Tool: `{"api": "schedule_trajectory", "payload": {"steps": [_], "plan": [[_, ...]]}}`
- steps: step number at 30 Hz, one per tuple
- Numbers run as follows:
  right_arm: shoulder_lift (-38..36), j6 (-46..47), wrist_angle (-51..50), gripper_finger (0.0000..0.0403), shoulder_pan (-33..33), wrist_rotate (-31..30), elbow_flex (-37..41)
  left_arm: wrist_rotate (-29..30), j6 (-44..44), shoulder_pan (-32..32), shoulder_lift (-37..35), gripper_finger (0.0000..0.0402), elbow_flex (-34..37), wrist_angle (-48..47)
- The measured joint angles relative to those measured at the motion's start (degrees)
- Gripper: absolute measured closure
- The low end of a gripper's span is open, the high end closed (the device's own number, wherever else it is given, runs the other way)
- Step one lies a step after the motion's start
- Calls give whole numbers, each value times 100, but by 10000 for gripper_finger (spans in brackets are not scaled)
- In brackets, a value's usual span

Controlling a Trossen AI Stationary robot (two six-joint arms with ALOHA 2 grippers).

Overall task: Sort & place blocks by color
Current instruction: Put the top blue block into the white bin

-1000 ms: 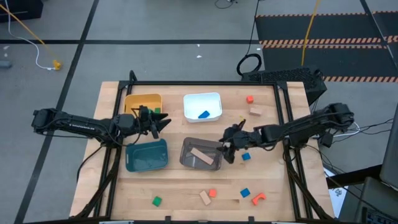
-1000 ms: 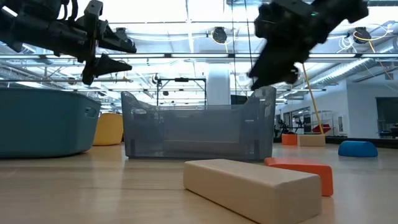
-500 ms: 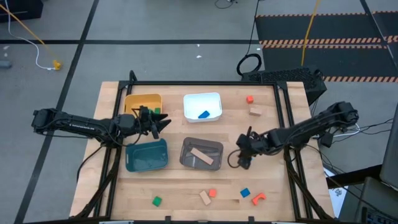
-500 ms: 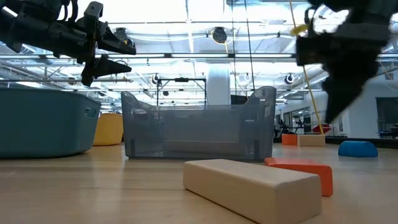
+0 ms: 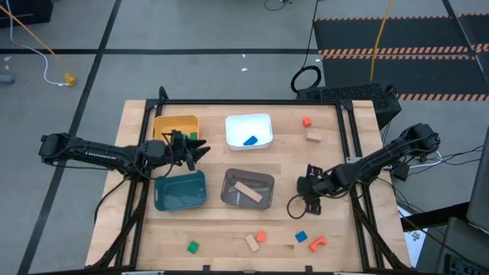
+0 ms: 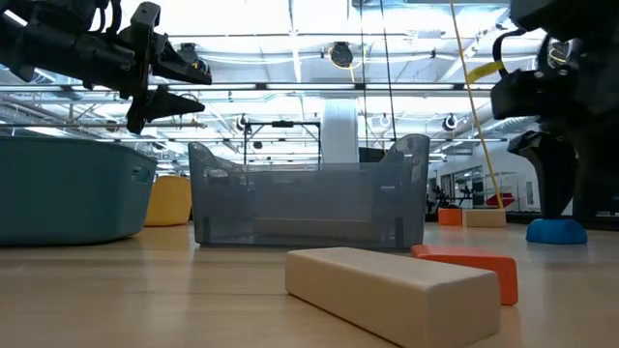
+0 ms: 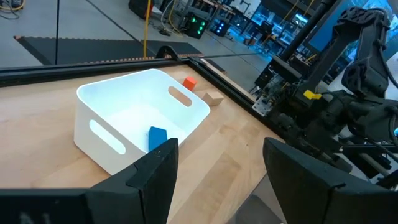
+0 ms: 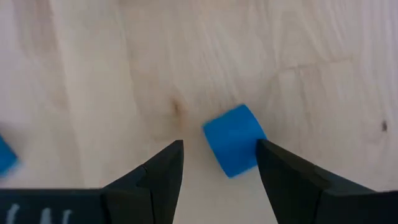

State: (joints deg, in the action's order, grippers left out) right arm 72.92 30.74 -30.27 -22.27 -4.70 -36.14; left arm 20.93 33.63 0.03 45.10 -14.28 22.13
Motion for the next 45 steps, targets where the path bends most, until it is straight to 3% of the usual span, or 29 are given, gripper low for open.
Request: {"api": "schedule_trajectory", "payload": {"steps": [11, 24, 40, 45], "plan": [[-124, -1330, 24, 209, 1, 19, 136, 0, 107, 2, 0, 167, 0, 39], [-636, -1806, 28, 209, 3, -254, 161, 0, 188, 1, -1, 167, 0, 66], [-642, -2097, 1644, 209, 5, -609, 1319, 2, 142, 2, 0, 167, 0, 70], [-646, -2046, 1656, 242, 5, -580, 1377, 2, 142, 0, -2, 167, 0, 68]]}}
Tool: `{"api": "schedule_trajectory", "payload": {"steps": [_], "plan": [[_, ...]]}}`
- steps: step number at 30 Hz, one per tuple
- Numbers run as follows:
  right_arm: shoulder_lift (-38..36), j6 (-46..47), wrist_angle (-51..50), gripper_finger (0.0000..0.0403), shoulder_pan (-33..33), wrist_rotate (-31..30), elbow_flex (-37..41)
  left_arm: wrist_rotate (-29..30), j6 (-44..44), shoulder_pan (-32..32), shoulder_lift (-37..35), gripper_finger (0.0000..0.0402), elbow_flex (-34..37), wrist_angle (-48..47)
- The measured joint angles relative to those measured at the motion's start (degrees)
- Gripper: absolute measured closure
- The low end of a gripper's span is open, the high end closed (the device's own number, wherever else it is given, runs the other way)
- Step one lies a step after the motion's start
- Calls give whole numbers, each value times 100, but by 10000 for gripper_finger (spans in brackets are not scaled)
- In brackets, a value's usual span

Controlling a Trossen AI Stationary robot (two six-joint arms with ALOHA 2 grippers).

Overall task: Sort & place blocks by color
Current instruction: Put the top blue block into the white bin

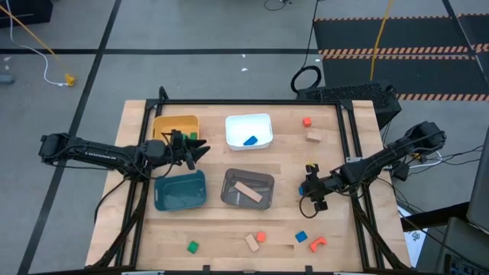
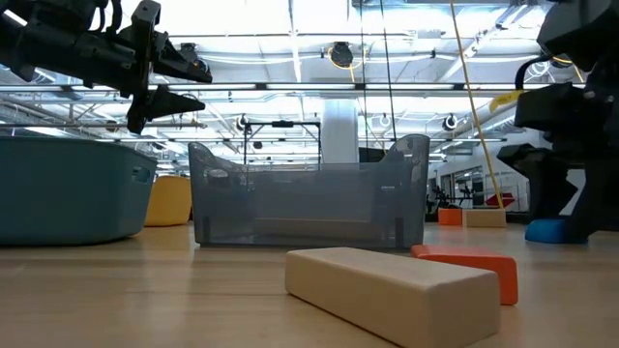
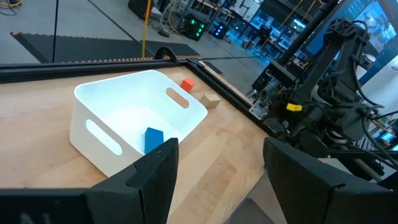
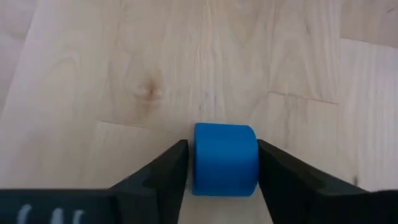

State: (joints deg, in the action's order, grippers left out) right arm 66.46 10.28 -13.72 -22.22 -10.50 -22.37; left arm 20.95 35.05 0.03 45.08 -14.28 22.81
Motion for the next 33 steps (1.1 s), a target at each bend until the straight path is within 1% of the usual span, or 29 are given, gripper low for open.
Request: {"api": "schedule_trajectory", "payload": {"steps": [3, 4, 9, 12, 16, 23, 28, 33], "plan": [[-1, -2, 10, 282, -2, -1, 0, 0, 0, 1, 1, 167, 0, -2], [-1, 20, 7, 288, -2, 1, 0, 0, -3, 2, 0, 167, 0, -2], [4, 532, 109, 288, -2, -43, 5, 0, -101, 1, 2, 167, 0, 1], [-14, 649, 510, 288, 12, -318, 5, 0, -245, 0, 2, 167, 0, 158], [-194, 89, 1109, 288, 154, -740, -177, 2, -686, 0, 2, 167, 0, 655], [-630, -947, 2101, 288, 633, -1533, -225, 11, -1956, -32, 0, 167, 0, 1517], [-720, -2007, 2886, 288, 1077, -1673, -227, 63, -2637, -163, 0, 167, 0, 1798], [-717, -2786, 3278, 288, 1707, -1646, -227, 75, -3113, -365, 0, 167, 0, 1812]]}}
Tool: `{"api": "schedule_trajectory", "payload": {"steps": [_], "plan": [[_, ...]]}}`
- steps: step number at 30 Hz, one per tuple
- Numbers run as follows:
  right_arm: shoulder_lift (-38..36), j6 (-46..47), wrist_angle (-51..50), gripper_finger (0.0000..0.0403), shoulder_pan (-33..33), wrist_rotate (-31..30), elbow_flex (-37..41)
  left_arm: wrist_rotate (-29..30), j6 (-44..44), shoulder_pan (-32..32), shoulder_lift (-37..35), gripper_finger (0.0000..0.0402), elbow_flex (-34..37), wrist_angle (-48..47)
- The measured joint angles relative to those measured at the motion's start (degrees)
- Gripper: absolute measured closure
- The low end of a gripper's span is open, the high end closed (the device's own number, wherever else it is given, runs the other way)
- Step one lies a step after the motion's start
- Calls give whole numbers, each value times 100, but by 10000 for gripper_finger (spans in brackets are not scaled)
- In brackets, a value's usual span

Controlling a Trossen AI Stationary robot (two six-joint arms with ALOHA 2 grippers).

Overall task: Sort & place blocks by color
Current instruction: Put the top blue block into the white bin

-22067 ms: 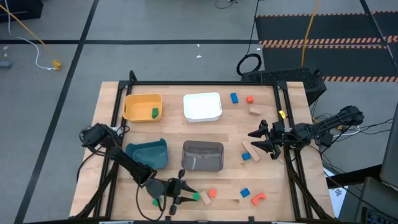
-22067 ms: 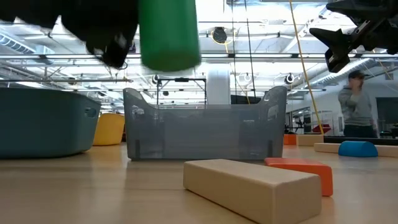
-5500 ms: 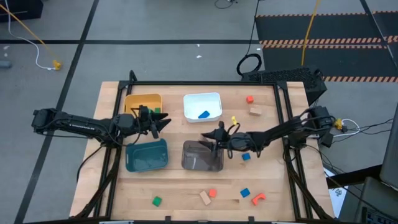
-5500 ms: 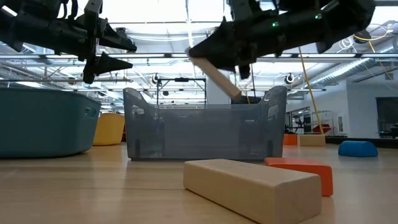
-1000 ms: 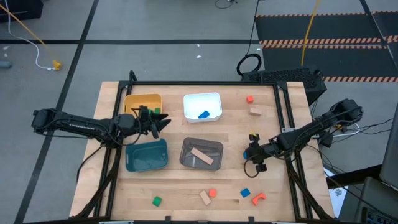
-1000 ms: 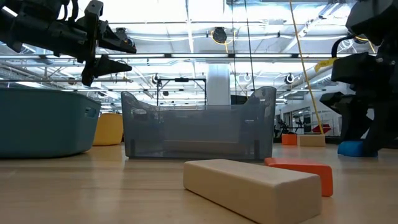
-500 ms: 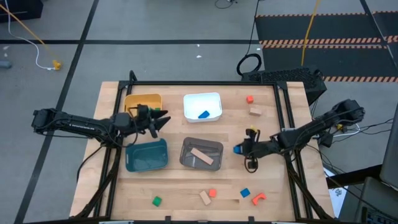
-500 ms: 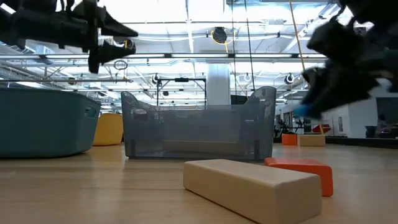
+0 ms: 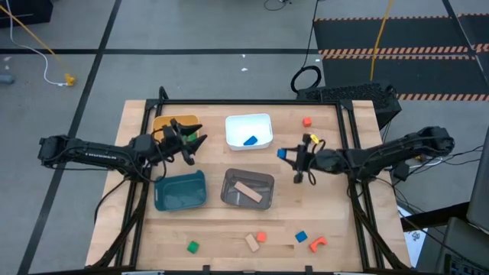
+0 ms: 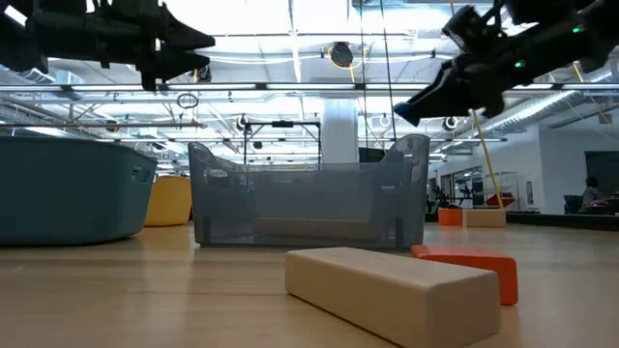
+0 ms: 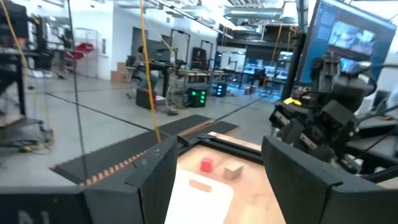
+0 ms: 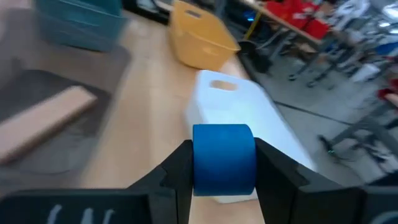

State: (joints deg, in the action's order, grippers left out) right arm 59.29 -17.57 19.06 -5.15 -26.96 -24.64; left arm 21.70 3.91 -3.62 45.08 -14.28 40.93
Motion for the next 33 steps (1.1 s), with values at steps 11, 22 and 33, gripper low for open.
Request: {"api": "schedule_trajectory", "payload": {"steps": [11, 22, 33], "plan": [[429, -115, 2158, 288, 1202, 1667, -2, 2, -322, -373, 0, 167, 0, -4], [2255, 50, 5028, 288, 1626, 1971, -2, -1, 287, -383, 0, 167, 0, -1], [3236, -40, 5573, 288, 2013, 1971, -575, 73, 140, -383, 0, 167, 0, 376]]}}
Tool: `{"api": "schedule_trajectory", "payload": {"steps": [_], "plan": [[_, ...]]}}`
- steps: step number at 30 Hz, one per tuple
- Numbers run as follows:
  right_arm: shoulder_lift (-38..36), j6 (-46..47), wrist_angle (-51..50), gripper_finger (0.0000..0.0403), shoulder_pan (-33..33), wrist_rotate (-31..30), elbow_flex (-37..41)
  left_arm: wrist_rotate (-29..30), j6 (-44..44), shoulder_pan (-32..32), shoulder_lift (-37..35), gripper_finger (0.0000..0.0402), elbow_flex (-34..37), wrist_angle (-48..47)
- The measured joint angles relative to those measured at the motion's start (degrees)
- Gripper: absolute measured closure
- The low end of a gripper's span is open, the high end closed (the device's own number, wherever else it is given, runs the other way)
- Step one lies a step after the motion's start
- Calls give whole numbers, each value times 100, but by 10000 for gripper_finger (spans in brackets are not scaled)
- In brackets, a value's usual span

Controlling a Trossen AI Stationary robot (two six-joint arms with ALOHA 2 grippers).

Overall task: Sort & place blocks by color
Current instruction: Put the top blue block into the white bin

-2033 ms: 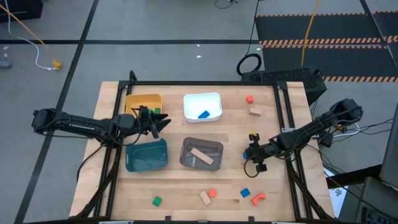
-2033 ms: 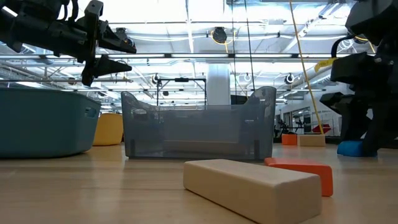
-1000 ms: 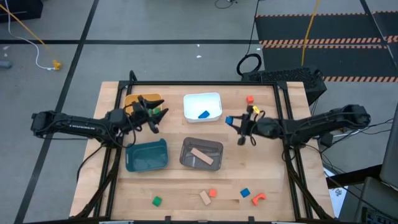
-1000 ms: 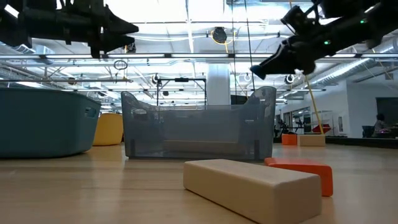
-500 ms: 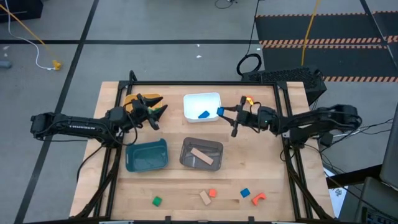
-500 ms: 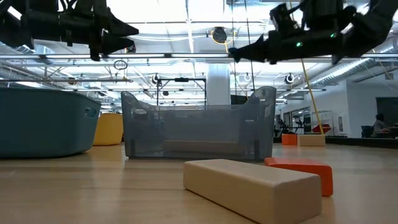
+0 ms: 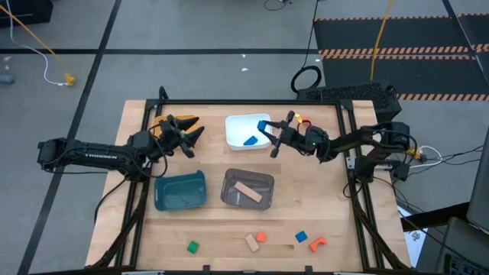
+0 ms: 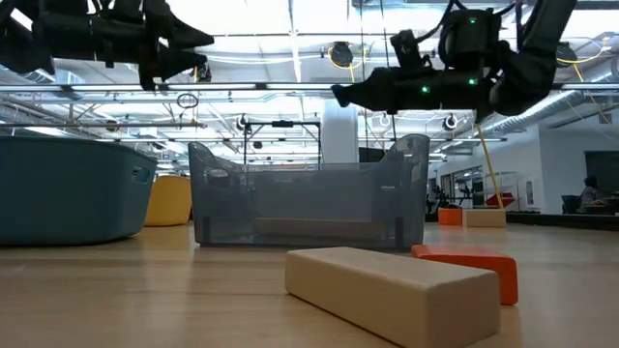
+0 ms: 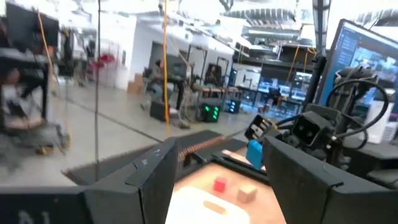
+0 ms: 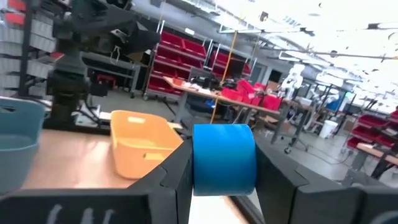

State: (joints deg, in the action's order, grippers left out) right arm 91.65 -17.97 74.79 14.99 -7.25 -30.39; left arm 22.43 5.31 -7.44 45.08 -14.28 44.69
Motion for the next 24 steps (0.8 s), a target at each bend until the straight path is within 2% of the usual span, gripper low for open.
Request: {"api": "schedule_trajectory", "payload": {"steps": [14, 24], "plan": [[0, 121, -12, 279, 501, 0, -342, 27, -3095, -77, -2, 167, 0, 1385], [1, 1082, -694, 281, 969, -2, -655, 72, -4628, -526, -15, 167, -17, 3214]]}}
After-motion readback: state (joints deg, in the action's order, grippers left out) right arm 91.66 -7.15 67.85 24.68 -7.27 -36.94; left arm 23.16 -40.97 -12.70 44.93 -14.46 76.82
